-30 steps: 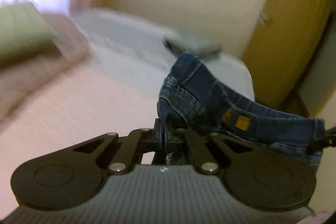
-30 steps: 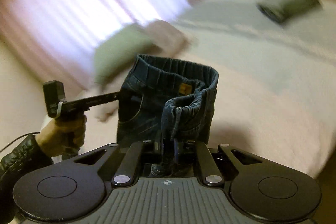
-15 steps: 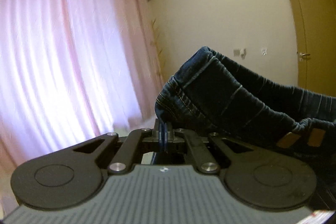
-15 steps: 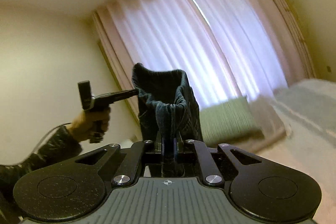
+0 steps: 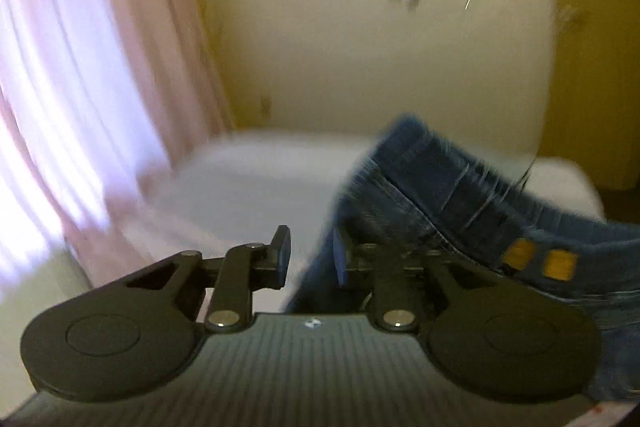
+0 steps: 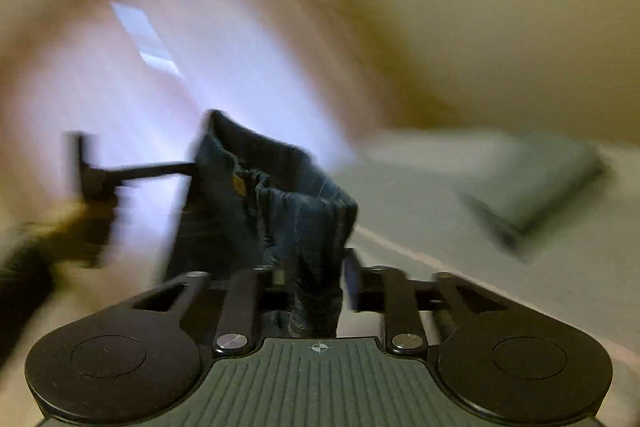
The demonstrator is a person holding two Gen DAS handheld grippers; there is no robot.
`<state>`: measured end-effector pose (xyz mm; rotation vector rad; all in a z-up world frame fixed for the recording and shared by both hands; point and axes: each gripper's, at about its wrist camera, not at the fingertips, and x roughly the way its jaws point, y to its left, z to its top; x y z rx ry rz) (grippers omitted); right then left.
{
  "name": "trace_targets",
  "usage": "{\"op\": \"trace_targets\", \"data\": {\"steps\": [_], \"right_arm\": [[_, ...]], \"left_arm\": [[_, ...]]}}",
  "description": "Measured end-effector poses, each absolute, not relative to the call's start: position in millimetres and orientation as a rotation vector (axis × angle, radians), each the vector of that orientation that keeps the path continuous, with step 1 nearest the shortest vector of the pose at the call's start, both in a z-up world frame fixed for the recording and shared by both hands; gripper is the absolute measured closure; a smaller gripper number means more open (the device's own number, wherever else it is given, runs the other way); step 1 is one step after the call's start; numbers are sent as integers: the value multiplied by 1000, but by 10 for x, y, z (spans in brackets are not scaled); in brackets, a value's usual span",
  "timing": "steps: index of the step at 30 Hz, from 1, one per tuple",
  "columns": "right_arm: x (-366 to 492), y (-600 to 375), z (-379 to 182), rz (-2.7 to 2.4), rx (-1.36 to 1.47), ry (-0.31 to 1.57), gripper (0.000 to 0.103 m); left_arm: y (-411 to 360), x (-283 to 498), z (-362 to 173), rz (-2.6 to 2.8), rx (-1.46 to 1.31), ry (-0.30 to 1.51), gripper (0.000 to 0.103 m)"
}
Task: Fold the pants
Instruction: 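Lift the jeans by the waistband with both grippers, letting the legs hang, then lay the jeans flat on the blanket and open both grippers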
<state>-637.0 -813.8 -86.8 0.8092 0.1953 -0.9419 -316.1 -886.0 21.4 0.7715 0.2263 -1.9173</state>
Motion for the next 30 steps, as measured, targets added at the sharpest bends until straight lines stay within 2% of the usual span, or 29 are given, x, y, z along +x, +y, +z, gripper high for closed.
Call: {"op": "trace_targets", "data": {"steps": [4,7,9,12,16,18,21,23,27,30], "right_arm": [[-6512,-8425,-1968,-965,955,364,71],[-6594,-8325,-2507,-939,1012,485,70],[-6573,-8261,-2693,-938,1049,544,69],[-6687,-8003,-2772,-907,1063,594,67],[-6341,-7653,-2729,-852,1024,651,64],[-6109,-7481,-2666,-809,971,688,62],[-5678,-7113,-2561,-718,832,771,59],[-5402,-6971,-2622,-644,737,825,57],[-4839,-6633,-2798,-503,467,973,54],[-4518,-6389,-2912,-403,261,1041,52]], "left_arm": [[-8995,-3284,-1322,-1882,884,451,83],[-8434,-2807,-2055,-1810,975,581,83],[-8056,-2437,-2353,-1752,1001,638,84],[-7335,-1935,-2421,-1634,964,753,82],[-6469,-1031,-2213,-1482,913,779,78],[-6023,-677,-2057,-1435,881,786,70],[-5388,-281,-1978,-1394,925,718,58],[-4958,-48,-1998,-1389,973,679,57],[-4540,9,-2170,-1428,1081,571,48],[-4262,43,-2413,-1492,1184,464,47]]}}
